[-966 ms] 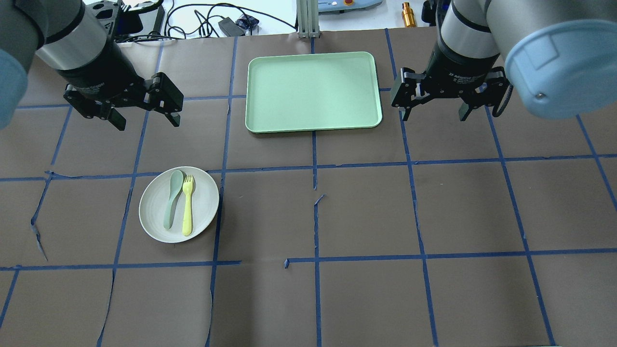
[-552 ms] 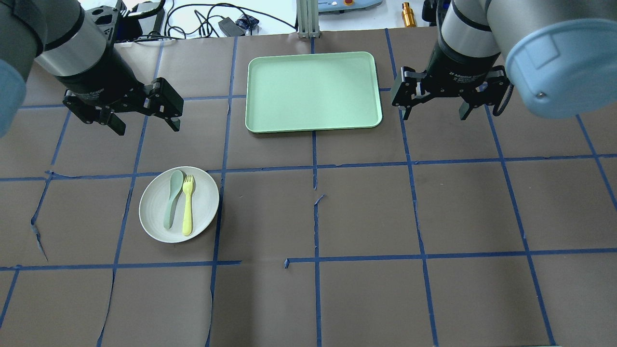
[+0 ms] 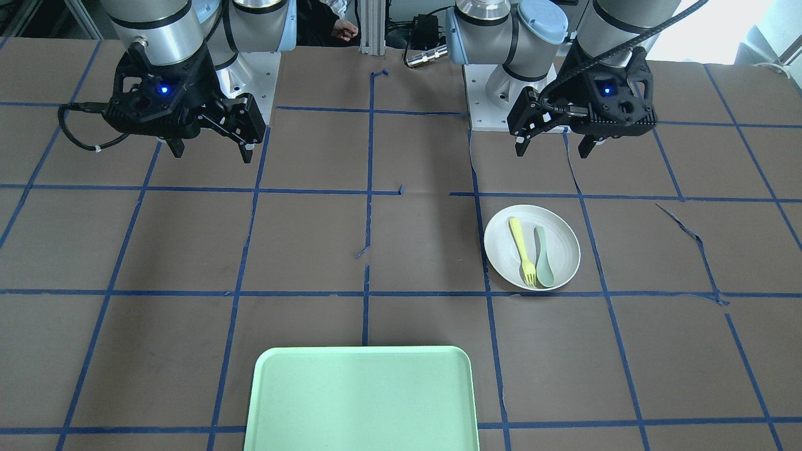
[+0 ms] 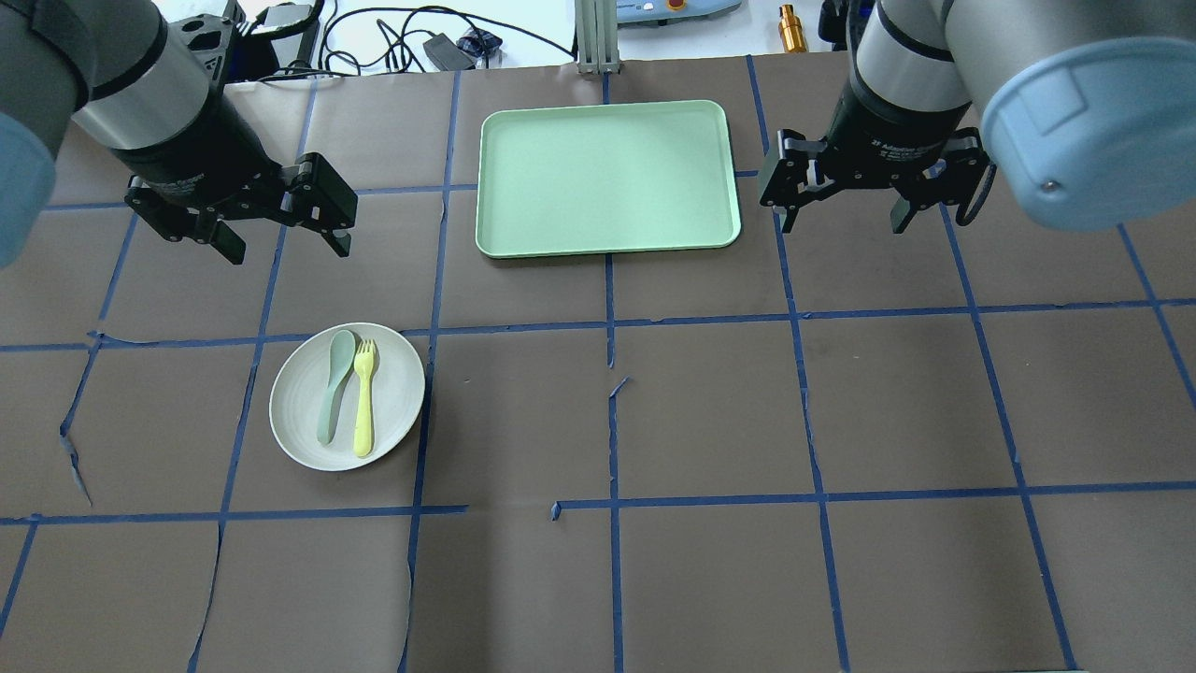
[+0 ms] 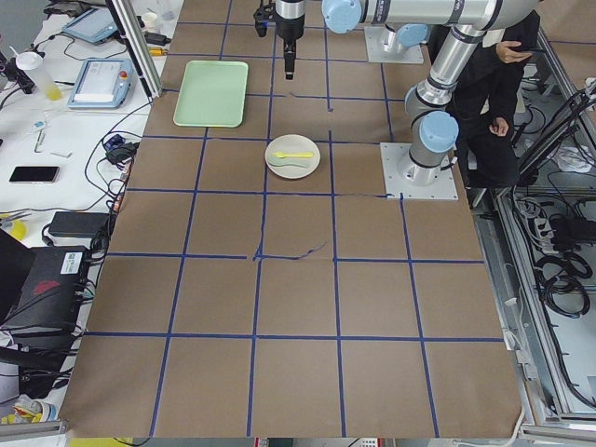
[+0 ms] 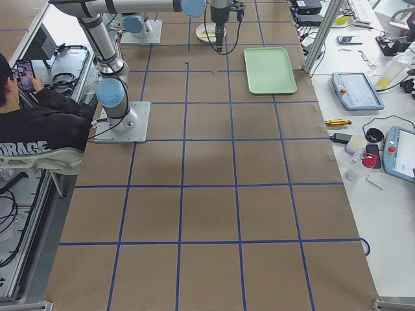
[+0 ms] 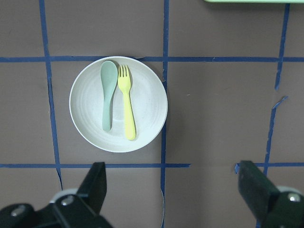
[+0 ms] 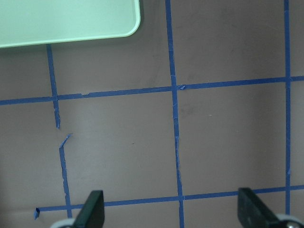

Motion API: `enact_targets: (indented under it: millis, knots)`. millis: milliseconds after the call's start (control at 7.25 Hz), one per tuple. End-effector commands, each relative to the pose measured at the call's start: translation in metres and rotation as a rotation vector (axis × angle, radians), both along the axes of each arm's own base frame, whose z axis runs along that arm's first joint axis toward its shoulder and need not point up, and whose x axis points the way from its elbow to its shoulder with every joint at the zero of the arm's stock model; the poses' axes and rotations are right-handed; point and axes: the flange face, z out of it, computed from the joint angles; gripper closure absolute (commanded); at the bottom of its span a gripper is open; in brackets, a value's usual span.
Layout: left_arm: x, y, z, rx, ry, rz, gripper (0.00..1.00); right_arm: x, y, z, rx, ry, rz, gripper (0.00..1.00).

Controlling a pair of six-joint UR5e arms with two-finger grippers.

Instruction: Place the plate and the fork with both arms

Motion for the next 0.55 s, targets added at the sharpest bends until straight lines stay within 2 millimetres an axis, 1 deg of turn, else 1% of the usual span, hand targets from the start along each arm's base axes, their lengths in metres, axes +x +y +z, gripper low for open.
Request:
enact_targets:
  millis: [0, 414]
  knots:
    - [0.0002, -0.0008, -0.0012, 0.001, 0.001, -0.009, 0.0, -0.0002, 0.0001, 0.0001, 0.0, 0.002, 0.001, 0.0]
    - [0.0007, -0.0057, -0.0054, 0.011, -0.001, -0.013, 0.0, 0.0002, 0.0008, 0.0, 0.0, -0.003, 0.001, 0.0]
